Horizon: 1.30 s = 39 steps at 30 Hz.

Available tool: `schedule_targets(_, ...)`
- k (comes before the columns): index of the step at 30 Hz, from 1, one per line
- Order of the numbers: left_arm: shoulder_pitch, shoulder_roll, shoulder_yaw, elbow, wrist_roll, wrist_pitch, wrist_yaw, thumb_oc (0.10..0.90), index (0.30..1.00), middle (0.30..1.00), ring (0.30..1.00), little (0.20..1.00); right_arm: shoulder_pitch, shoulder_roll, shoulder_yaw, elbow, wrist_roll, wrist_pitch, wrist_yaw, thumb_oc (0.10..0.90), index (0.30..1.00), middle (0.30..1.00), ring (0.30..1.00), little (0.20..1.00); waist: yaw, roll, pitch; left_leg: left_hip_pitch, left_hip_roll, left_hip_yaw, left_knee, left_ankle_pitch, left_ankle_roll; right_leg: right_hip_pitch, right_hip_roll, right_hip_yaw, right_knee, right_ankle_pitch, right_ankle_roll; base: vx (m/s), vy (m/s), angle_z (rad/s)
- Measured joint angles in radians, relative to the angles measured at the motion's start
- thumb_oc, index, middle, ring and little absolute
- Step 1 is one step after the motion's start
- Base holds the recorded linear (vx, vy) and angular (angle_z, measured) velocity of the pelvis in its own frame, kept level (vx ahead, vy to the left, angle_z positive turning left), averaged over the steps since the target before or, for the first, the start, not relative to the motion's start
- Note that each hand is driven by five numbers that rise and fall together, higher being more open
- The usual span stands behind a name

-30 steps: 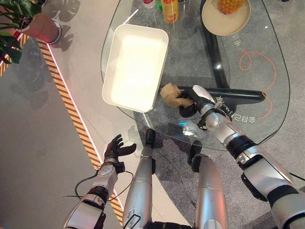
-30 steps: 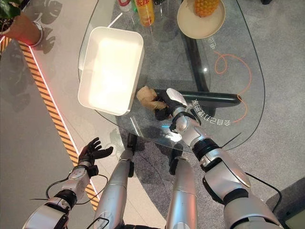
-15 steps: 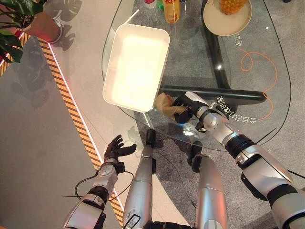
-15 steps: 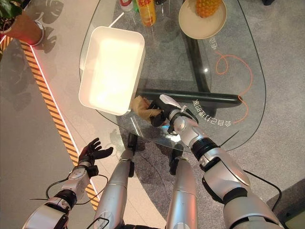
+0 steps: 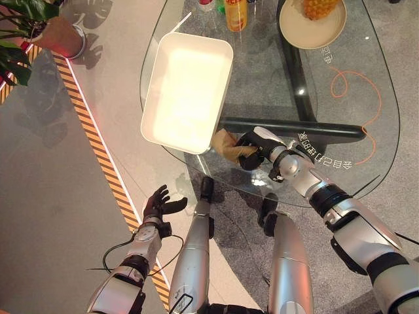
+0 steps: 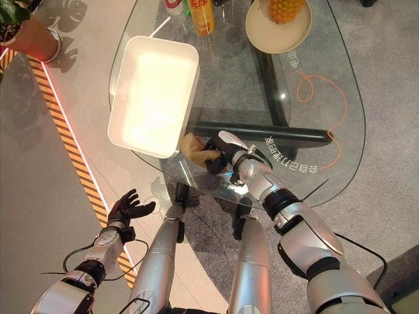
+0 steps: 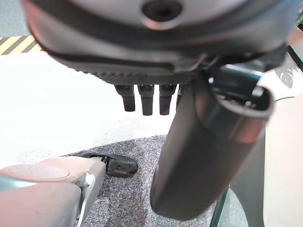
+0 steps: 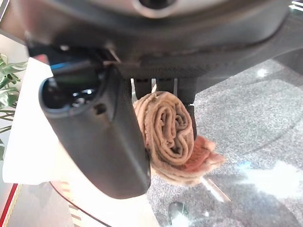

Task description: Wipe the table with a cloth and put it in the basket.

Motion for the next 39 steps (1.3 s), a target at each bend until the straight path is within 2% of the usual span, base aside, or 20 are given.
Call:
schedule_targets(4, -0.001, 0.001, 0.0, 0.0, 0.0, 0.0, -0.001, 0.8, 0.9, 0.9, 0.9, 0.9, 0.015, 0.0, 0.0, 0.001, 0.01, -0.009, -0.058, 0.1, 0.3, 0.3, 0.3, 0.2, 0.0, 0.0, 0.0, -0.002, 0.0, 0.0, 0.0, -0.001, 0.001, -0.001, 0.0, 0.0, -0.001, 0.0, 0.0, 0.0, 0.0, 0.0)
schedule_targets(12, -0.001, 0.003, 0.0, 0.0, -0.001, -0.004, 0.0, 0.8, 0.9, 0.9, 0.9, 0.9, 0.061, 0.003, -0.008, -0.005, 0.039, -0.043, -0.292, 0.1, 0.3, 0.3, 0.3, 0.2, -0.004, 0.0, 0.0, -0.027, -0.001, 0.0, 0.003, -0.002, 0.005, -0.018, 0.0, -0.002, -0.013, 0.001, 0.004, 0.0, 0.0, 0.0)
schedule_targets(23, -0.014, 0.024, -0.015, -0.001, -0.024, -0.011, 0.0, 0.8, 0.9, 0.9, 0.9, 0.9, 0.084, 0.002, -0.084, 0.039, 0.041, -0.092, -0.526, 0.1, 0.3, 0.3, 0.3, 0.2, -0.004, -0.006, 0.003, -0.064, -0.021, -0.006, 0.019, -0.002, 0.021, -0.032, -0.015, -0.001, -0.029, 0.011, 0.023, -0.01, -0.004, 0.03)
schedule_targets(29, -0.025, 0.035, -0.031, -0.001, -0.032, -0.012, -0.003, 0.8, 0.9, 0.9, 0.9, 0.9, 0.066, 0.002, -0.176, 0.119, 0.054, -0.14, -0.61, 0.1, 0.3, 0.3, 0.3, 0.2, -0.003, -0.026, 0.008, -0.074, -0.031, -0.006, 0.018, 0.001, 0.029, -0.035, -0.023, 0.0, -0.041, 0.023, 0.039, 0.0, -0.006, 0.02)
schedule_targets(33, -0.027, 0.06, -0.031, 0.0, -0.039, -0.012, -0.006, 0.8, 0.9, 0.9, 0.9, 0.9, 0.025, -0.008, -0.268, 0.212, 0.081, -0.138, -0.692, 0.1, 0.3, 0.3, 0.3, 0.2, -0.003, -0.037, 0.007, -0.074, -0.033, -0.006, 0.018, 0.001, 0.031, -0.031, -0.025, 0.0, -0.049, 0.029, 0.04, 0.0, 0.0, 0.0)
schedule_targets(39, -0.028, 0.082, -0.03, 0.0, -0.039, -0.012, -0.019, 0.8, 0.9, 0.9, 0.9, 0.9, 0.02, -0.109, -0.375, 0.297, 0.148, -0.114, -0.765, 0.1, 0.3, 0.3, 0.3, 0.2, -0.006, -0.04, 0.008, -0.074, -0.035, -0.006, 0.019, 0.002, 0.033, -0.025, -0.025, 0.0, -0.061, 0.036, 0.042, 0.0, -0.005, 0.0)
